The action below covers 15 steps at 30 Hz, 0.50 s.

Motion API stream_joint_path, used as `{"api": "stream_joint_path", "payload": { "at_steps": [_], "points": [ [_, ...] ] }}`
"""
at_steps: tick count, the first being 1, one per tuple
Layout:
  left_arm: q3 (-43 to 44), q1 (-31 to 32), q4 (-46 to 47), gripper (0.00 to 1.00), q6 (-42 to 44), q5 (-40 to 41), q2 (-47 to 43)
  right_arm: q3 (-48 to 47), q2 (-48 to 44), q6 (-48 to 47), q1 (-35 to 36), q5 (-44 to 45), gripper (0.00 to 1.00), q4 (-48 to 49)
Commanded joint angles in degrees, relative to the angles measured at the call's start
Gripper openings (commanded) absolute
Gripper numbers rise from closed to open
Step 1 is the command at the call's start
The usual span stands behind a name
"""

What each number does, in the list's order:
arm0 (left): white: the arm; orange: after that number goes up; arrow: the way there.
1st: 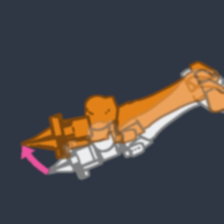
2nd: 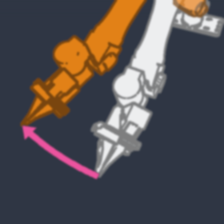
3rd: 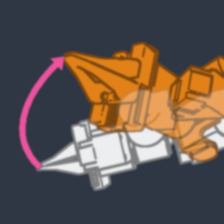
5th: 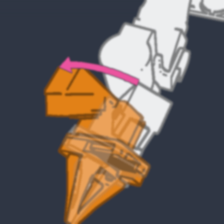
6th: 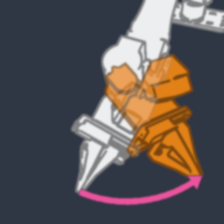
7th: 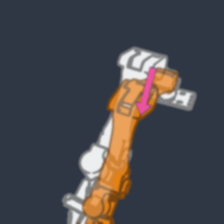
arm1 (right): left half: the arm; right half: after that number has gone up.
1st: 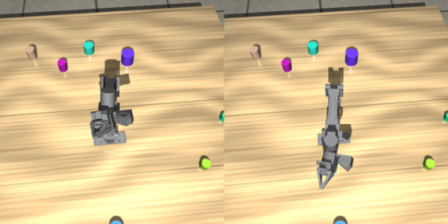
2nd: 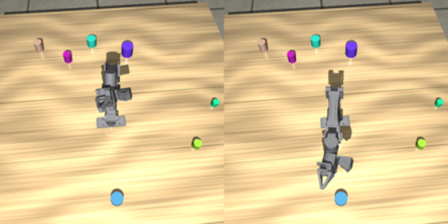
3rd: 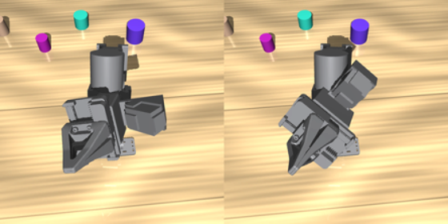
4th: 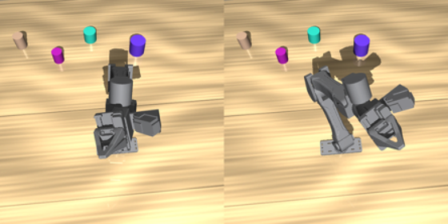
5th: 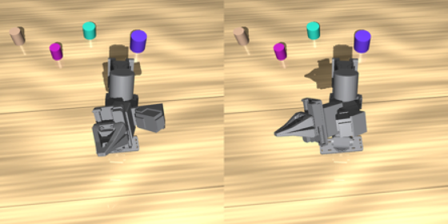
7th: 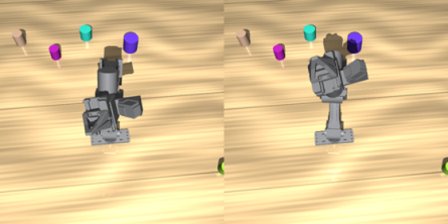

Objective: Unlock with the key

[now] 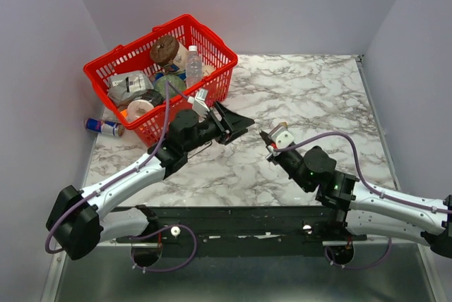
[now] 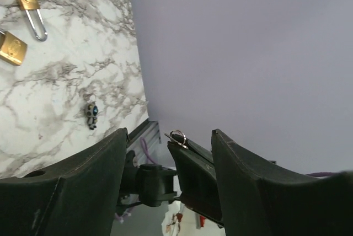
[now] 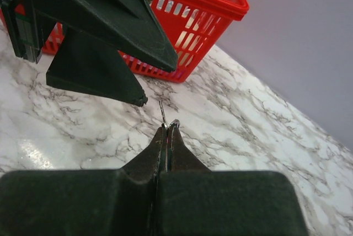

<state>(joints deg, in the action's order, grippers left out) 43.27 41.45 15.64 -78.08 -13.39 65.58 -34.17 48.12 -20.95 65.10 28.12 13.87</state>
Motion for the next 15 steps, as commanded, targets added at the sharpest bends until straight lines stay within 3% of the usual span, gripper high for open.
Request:
{"api": "stream_joint_path", "payload": {
  "at_steps": [1,7,15],
  "points": [
    [-0.4,2.1,4.1,0.7,-4.5,3.8,1.0,1.2,-0.3,-3.8,1.2,4.4,0.01,6.5],
    [-0.2,3.5,6.3,0.67,-5.8,4.2,3.0,2.0,-0.7,-5.0,1.8,4.5,0.01,7.1],
    [-0.4,4.1,8.4,0.55,-7.3,5.8,3.5,2.6,-0.4,-6.3,2.4,5.0,0.01,8.1]
  ]
}}
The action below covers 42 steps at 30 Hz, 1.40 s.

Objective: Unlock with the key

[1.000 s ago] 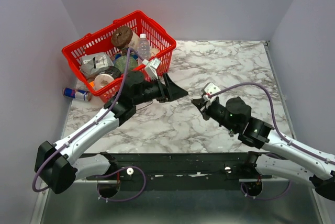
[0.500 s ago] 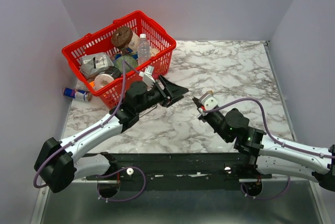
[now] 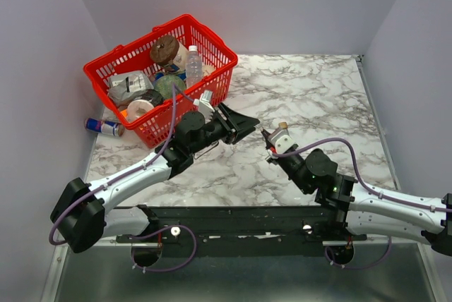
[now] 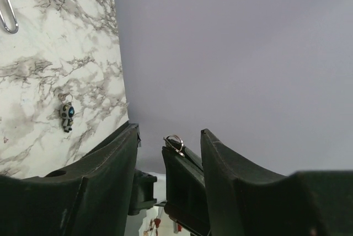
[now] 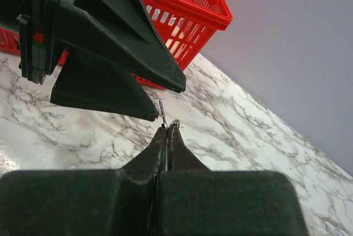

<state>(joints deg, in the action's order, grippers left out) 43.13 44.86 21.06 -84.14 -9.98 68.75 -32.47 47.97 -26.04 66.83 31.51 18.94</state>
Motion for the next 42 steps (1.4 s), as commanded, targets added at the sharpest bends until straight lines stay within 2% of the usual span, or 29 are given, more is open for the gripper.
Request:
{"api": "stream_joint_path", "payload": {
  "at_steps": [1,3,9,14,15,17,27,30,31,32,34,35,36,37,38,42],
  "points": [
    [-0.2,0.7,3.0,0.54,-1.3,2.6,0.4,0.9,-0.2,-1.2,0.8,1.7,0.01,2.9],
    [-0.1,0.8,3.1,0.49,-1.3,2.6,0.8,0.9,0.0,-1.6,0.9,1.8,0.01,2.9],
    [0.0,1.2,3.4,0.49,-1.7,2.3,1.4,1.1,1.2,-2.7,1.2,2.1,0.01,3.6],
    [-0.1,1.5,3.6,0.43,-2.0,2.3,1.6,1.3,1.8,-3.0,1.3,2.1,0.01,4.0],
    [-0.2,1.5,4.2,0.41,-2.2,2.5,1.6,1.4,1.9,-3.0,1.4,2.1,0.01,4.1],
    [-0.6,1.7,4.3,0.31,-2.6,2.8,1.4,1.4,2.0,-3.2,1.4,2.2,0.01,4.1],
    [-0.9,1.9,4.3,0.13,-2.3,3.2,1.7,1.5,2.0,-3.0,1.6,2.1,0.01,3.5],
    [-1.0,2.0,4.2,0.04,-1.9,3.5,1.7,1.5,2.1,-2.4,1.6,2.3,0.03,3.2],
    [-1.1,1.9,4.1,0.0,-1.7,3.6,1.7,1.4,2.0,-1.7,1.6,2.7,0.06,2.9],
    [-1.1,1.9,4.0,0.0,-1.6,4.0,1.7,1.3,1.9,-1.0,1.6,2.7,0.18,2.0],
    [-1.4,1.9,3.9,0.0,-0.5,4.4,1.6,1.1,1.3,2.4,1.6,3.0,0.32,0.8],
    [-1.7,1.7,4.0,0.0,0.3,4.7,1.5,1.1,0.9,4.4,1.6,3.5,0.44,-0.7],
    [-1.8,1.5,4.6,0.0,1.4,4.6,1.2,1.1,-0.1,6.3,1.7,3.7,0.49,-1.4],
    [-1.9,0.8,5.4,0.0,6.0,3.9,1.1,1.5,-0.9,10.3,1.6,4.4,0.54,-2.1],
    [-1.4,0.4,6.3,0.0,9.2,2.3,1.1,1.9,-1.9,12.5,1.6,4.6,0.64,-3.7],
    [1.5,-2.3,3.7,0.0,26.7,-7.5,0.2,3.7,-7.7,23.8,1.6,3.7,0.83,-8.6]
  ]
}}
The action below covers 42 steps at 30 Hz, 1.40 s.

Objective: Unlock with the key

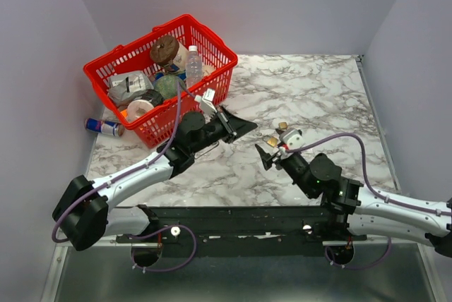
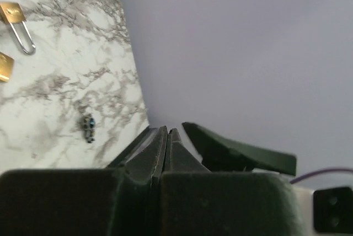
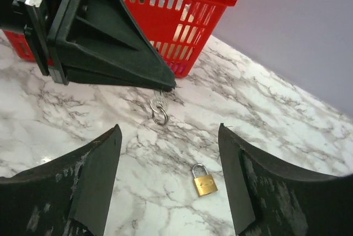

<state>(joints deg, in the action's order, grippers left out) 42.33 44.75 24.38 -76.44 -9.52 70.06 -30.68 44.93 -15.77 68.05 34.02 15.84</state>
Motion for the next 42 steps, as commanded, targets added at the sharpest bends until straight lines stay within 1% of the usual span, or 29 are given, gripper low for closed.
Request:
{"api": "stream_joint_path", "payload": {
  "at_steps": [1,2,3,4,5,6,8,9,12,13,16,17,19,22,23,26,34,35,42],
  "points": [
    [2.8,-2.8,-0.1,0.0,22.3,-13.4,-1.5,2.1,-7.5,18.4,0.2,0.2,0.87,-6.5],
    [3.8,-4.4,-0.6,0.0,29.5,-16.4,-1.5,1.8,-8.7,20.9,0.2,-0.8,0.95,-9.2],
    [4.5,-5.4,-3.5,0.0,33.5,-20.3,-1.7,1.2,-10.2,23.2,0.0,-2.0,0.98,-10.7],
    [5.4,-6.2,-6.3,0.0,37.5,-25.1,-1.9,0.6,-12.5,27.5,-0.4,-5.0,1.0,-12.2],
    [6.4,-7.9,-8.5,0.0,42.1,-28.0,-2.3,-1.0,-13.5,29.4,-0.7,-6.7,1.0,-14.3],
    [6.3,-8.4,-11.0,0.0,49.1,-30.4,-3.8,-1.7,-14.3,31.0,-1.0,-8.4,1.0,-15.0],
    [4.6,-9.2,-12.0,0.0,53.9,-33.9,-5.8,-3.0,-15.7,34.2,-1.8,-12.8,1.0,-15.5],
    [3.7,-9.6,-9.6,0.0,54.9,-35.0,-7.3,-3.9,-15.7,34.9,-2.0,-14.1,1.0,-15.4],
    [0.8,-10.5,-1.4,0.0,50.9,-42.6,-7.8,-6.0,-13.8,36.2,-5.5,-23.3,1.0,-15.4],
    [1.0,-10.9,0.0,0.0,48.3,-44.3,-7.6,-6.3,-12.9,37.5,-9.7,-31.7,1.0,-15.4],
    [1.0,-10.9,2.8,0.0,45.4,-47.6,-6.8,-6.5,-8.5,40.4,-16.5,-44.0,0.94,-13.5],
    [0.7,-11.0,3.5,0.0,44.7,-48.3,-6.6,-6.2,-7.8,40.5,-17.1,-45.4,0.93,-10.9],
    [0.6,-10.9,4.7,0.0,44.0,-48.9,-7.0,-5.7,-5.8,40.6,-17.6,-48.8,0.92,-9.0],
    [0.2,-11.0,5.1,0.0,43.6,-48.6,-8.0,-5.9,-3.0,41.3,-18.6,-53.4,0.86,-7.1],
    [0.2,-11.0,5.0,0.0,43.5,-48.6,-8.3,-5.7,-2.6,41.3,-18.7,-54.5,0.8,-5.7],
    [0.1,-11.0,5.0,0.0,43.3,-48.6,-8.6,-5.4,-1.5,40.9,-18.8,-57.3,0.75,-3.9],
    [-0.4,-10.9,6.4,0.0,42.1,-48.3,-9.3,-4.9,0.9,40.1,-18.8,-56.3,0.68,-2.4],
    [-0.5,-10.9,6.7,0.0,41.9,-48.4,-9.3,-4.7,1.0,39.9,-18.7,-56.4,0.64,-1.3],
    [-0.6,-10.9,7.2,0.0,41.8,-48.8,-9.3,-3.9,2.5,40.1,-18.8,-56.8,0.54,1.7]
  ]
}}
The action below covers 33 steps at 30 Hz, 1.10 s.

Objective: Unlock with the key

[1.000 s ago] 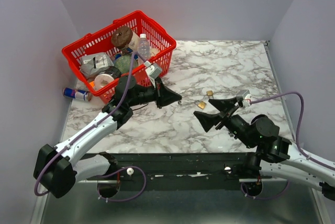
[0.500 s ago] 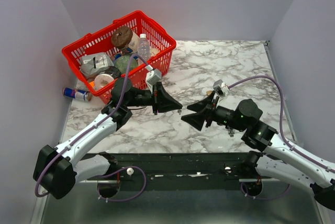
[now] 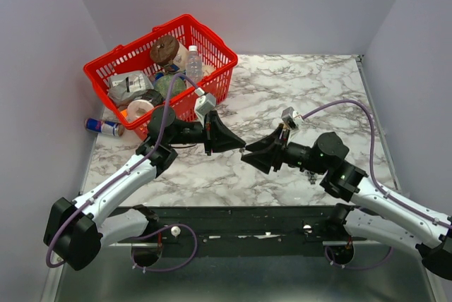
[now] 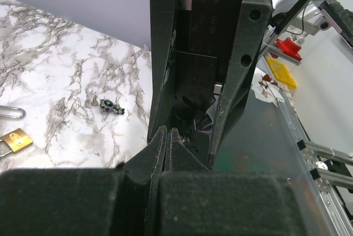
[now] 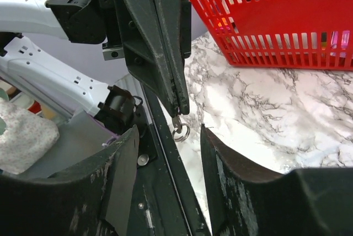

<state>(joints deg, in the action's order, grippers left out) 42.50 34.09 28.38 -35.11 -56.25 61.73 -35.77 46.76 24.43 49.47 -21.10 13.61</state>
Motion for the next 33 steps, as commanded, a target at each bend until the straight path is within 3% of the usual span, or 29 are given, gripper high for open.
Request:
{"api": "stream_joint_path", "payload": {
  "at_steps": [1,14,22,25,29,31,32,33],
  "points": [
    [-0.7,-0.3,3.2,0.0,0.5,-2.0,-1.0,1.4,1.0,0.0,-0.2,-1.7,0.52,4.1],
    [-0.6,-0.2,3.3,0.0,0.5,-2.8,-0.6,3.5,1.2,0.8,-0.2,-0.5,0.32,8.5],
    [-0.7,-0.1,3.3,0.0,0.5,-3.1,-0.5,3.3,2.4,1.2,-0.2,-0.8,0.28,9.4],
    [-0.6,0.1,3.3,0.0,0.5,-3.2,-0.4,3.3,2.7,1.3,-0.3,-1.1,0.22,9.9],
    [-0.6,0.1,3.3,0.0,0.5,-3.4,-0.4,3.4,3.0,1.7,-0.3,0.4,0.01,9.9],
    [-0.6,0.2,3.3,0.0,0.4,-3.3,-0.4,3.7,2.7,1.9,-0.2,1.2,0.01,9.6],
    [-0.6,0.2,3.3,0.01,0.4,-3.2,-0.5,3.9,2.5,1.9,-0.2,2.1,0.01,9.6],
    [-0.5,0.2,3.2,0.1,0.4,-3.0,-0.5,4.0,2.0,2.0,-0.3,2.6,0.01,9.5]
  ]
}}
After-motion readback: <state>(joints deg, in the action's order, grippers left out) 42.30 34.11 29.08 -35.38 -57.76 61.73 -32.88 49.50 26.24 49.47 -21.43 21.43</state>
